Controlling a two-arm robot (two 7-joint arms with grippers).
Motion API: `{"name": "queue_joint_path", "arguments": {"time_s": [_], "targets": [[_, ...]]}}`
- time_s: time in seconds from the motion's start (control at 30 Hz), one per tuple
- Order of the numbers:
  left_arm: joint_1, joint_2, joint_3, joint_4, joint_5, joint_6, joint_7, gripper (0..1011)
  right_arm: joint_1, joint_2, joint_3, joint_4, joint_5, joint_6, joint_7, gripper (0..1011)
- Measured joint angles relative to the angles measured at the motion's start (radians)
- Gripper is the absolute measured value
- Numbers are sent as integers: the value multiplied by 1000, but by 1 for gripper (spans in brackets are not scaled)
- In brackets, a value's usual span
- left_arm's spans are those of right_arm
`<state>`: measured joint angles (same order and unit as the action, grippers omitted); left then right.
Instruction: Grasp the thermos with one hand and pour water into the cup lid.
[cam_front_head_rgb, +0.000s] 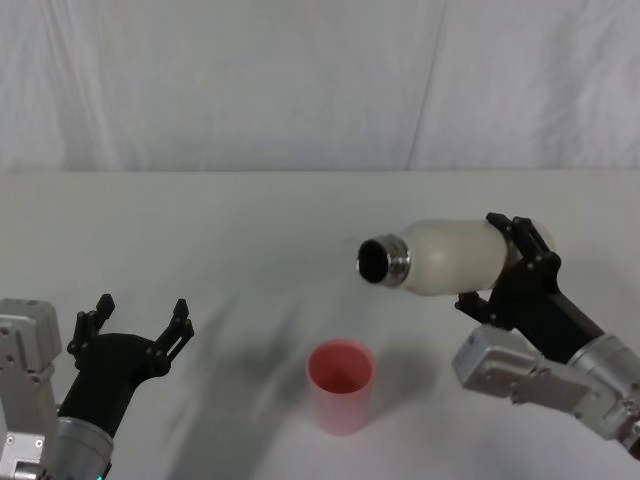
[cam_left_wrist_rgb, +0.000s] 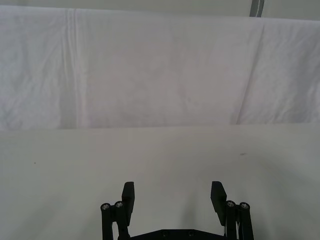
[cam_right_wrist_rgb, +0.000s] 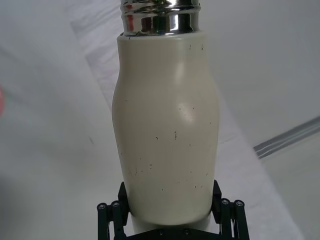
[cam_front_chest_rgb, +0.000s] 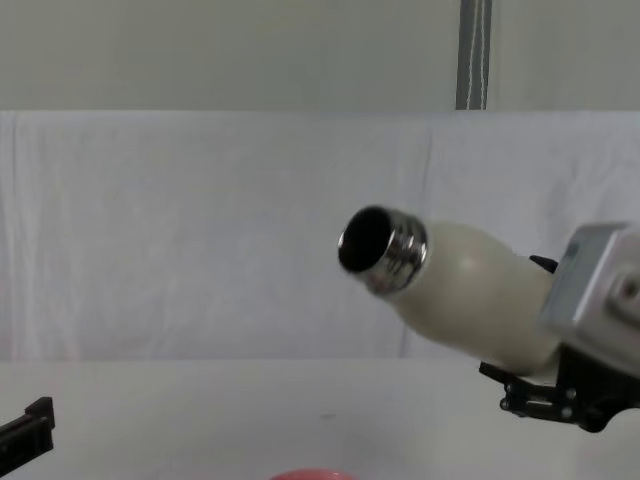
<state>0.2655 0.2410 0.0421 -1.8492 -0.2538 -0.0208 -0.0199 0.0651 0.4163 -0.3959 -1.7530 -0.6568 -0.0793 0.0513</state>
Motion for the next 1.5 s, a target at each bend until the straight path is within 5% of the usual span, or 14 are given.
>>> {"name": "queue_joint_path", "arguments": {"time_s": [0.27,0.5,0.83,1.0,1.27,1.5], "targets": [[0,0,0,0,0,0,0,1001,-14,-35,65,-3,199,-9,99,951],[0,0,0,0,0,0,0,1001,-19,-56,101,0,308,-8,147,951],[0,0,0,0,0,0,0,1001,-20,-98,188,3,631,43,279,951],[0,0,0,0,0,0,0,1001,-16,-106,210,11,746,69,320,951],[0,0,0,0,0,0,0,1001,-6,-107,229,25,877,116,362,951],[0,0,0,0,0,0,0,1001,5,-97,223,36,920,160,365,951]]}}
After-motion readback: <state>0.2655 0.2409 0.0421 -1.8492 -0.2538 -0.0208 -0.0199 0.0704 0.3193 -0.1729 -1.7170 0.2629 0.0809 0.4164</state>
